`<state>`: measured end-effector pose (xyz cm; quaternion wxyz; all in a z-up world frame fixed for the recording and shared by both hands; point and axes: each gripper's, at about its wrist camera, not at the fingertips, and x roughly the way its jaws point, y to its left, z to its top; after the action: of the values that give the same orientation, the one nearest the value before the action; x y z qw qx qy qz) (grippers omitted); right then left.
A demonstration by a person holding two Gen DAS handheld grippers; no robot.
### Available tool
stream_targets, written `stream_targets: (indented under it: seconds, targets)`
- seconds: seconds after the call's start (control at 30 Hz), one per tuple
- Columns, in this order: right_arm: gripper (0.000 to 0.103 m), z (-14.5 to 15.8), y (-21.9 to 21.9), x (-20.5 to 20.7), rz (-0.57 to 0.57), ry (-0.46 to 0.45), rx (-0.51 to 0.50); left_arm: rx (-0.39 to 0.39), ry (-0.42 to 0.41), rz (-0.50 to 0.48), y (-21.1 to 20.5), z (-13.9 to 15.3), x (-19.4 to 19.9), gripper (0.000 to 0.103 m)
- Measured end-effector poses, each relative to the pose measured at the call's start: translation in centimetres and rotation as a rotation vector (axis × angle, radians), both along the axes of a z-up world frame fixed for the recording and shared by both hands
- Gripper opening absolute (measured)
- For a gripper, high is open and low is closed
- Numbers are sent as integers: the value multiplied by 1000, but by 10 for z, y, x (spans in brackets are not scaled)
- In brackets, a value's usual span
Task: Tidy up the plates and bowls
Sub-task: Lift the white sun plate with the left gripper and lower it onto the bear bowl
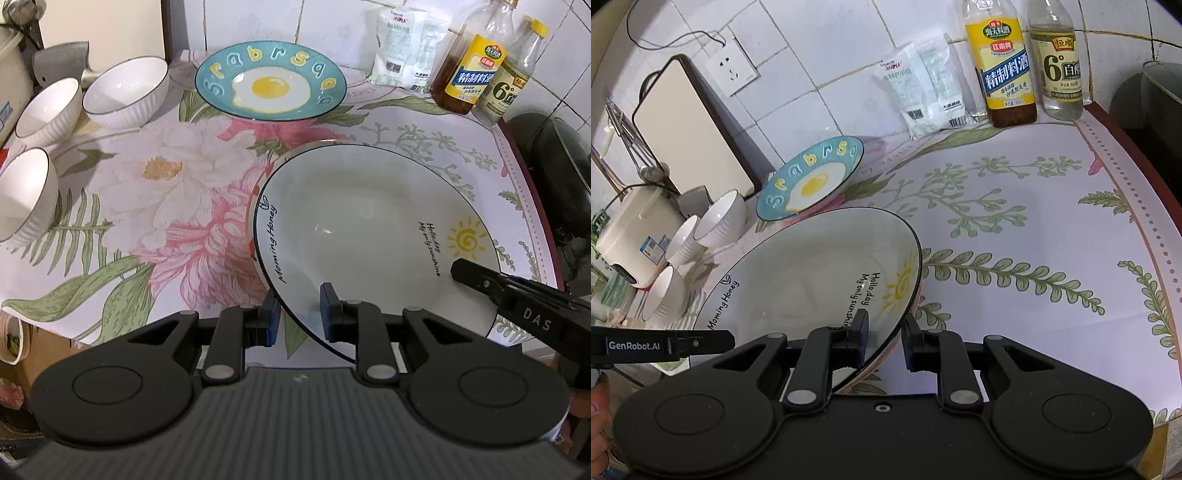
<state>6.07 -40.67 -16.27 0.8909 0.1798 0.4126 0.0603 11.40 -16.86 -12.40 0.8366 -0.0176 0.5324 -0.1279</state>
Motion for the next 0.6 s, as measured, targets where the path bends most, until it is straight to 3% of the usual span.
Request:
stream_targets:
  seconds: [0.6]
  targets:
    - [24, -6, 19, 0, 4, 33, -112, -9, 60, 27, 4, -14, 3, 21]
